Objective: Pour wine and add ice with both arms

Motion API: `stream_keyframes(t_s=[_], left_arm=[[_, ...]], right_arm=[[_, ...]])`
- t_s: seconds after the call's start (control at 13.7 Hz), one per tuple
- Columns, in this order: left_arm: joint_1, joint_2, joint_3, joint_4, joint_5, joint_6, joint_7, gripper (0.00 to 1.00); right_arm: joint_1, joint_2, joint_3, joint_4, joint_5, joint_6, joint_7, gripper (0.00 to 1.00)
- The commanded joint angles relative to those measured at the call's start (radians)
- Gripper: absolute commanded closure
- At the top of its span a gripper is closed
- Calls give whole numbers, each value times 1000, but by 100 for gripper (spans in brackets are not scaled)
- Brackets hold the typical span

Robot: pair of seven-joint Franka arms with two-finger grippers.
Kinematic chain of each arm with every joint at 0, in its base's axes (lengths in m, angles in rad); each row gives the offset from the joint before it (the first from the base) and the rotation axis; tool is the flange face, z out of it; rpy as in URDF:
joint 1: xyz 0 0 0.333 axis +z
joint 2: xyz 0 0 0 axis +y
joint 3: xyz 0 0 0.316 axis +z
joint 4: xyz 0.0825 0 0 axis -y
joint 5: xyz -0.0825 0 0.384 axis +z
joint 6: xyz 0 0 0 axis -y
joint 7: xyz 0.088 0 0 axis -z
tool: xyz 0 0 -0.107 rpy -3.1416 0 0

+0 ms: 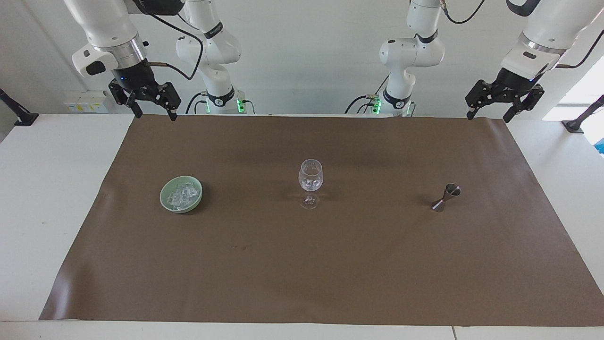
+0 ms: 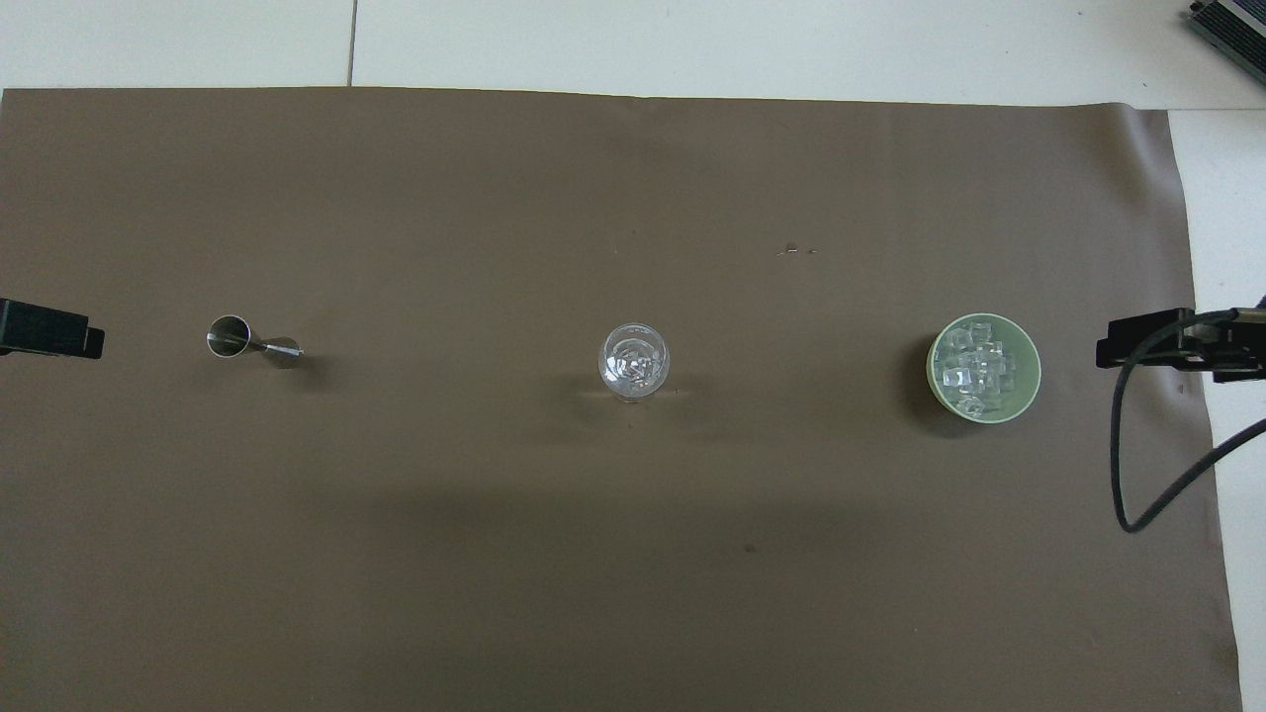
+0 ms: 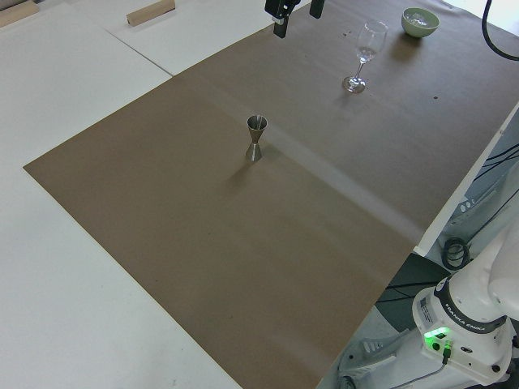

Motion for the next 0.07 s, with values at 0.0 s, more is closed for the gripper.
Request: stream_keyframes(t_s=[0.0], left_arm=[[5, 9, 1, 8, 3, 7, -4, 0]], right_arm=[[0, -9, 0, 8, -11, -25, -21, 0]])
